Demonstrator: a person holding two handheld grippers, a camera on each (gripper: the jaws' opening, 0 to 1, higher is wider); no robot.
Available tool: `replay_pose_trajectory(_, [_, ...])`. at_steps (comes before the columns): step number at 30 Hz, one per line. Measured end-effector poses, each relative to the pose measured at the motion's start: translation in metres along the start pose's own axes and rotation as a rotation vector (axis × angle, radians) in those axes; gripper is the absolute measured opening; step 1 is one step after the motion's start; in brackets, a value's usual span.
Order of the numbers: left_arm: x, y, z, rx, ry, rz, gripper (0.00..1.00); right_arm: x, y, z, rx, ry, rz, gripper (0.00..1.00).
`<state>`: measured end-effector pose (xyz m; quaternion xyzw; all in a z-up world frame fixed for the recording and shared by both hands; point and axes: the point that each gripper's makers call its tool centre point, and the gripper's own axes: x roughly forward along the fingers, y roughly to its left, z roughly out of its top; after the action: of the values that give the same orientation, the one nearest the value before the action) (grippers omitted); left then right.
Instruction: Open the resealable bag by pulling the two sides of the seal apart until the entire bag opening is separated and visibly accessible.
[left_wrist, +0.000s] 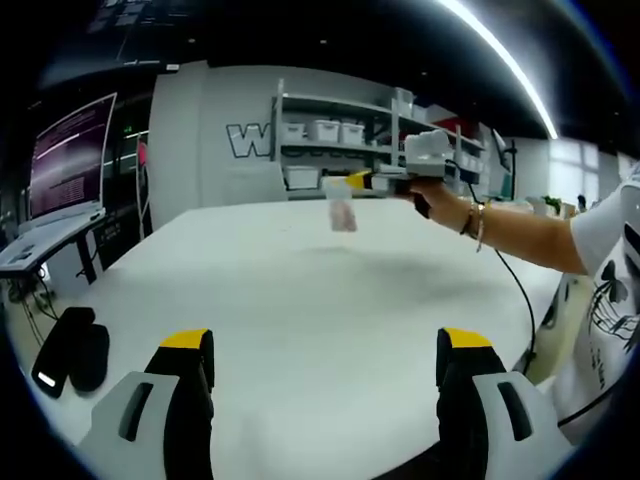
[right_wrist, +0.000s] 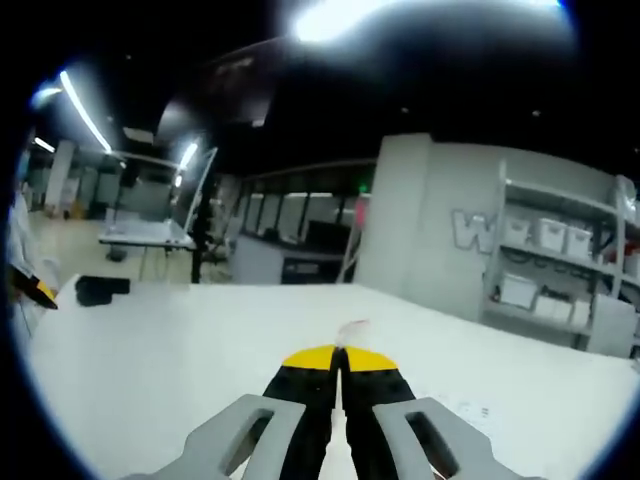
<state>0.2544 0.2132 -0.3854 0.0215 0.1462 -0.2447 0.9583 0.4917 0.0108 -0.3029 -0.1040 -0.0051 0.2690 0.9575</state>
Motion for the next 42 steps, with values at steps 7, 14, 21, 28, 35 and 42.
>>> replay_pose_trajectory(7, [0.000, -0.004, 0.001, 0.004, -0.003, -0.005, 0.91, -0.015, 0.004, 0.002, 0.009, -0.019, 0.004, 0.00])
replay_pose_trajectory(14, [-0.002, -0.005, 0.002, 0.009, -0.005, -0.004, 0.91, -0.029, 0.006, 0.003, 0.016, -0.035, 0.003, 0.00])
replay_pose_trajectory(21, [-0.003, -0.008, 0.002, 0.013, -0.001, -0.005, 0.91, -0.039, 0.004, -0.002, 0.032, -0.040, -0.003, 0.00])
replay_pose_trajectory(28, [-0.002, -0.011, 0.003, 0.016, 0.000, -0.010, 0.91, -0.050, 0.007, -0.005, 0.048, -0.049, -0.001, 0.00])
replay_pose_trajectory(35, [-0.001, -0.012, 0.003, 0.016, 0.000, -0.010, 0.91, -0.055, 0.004, -0.009, 0.064, -0.053, -0.003, 0.00])
replay_pose_trajectory(42, [-0.002, -0.013, 0.001, 0.015, 0.002, -0.010, 0.91, -0.066, 0.008, -0.011, 0.069, -0.057, 0.008, 0.00])
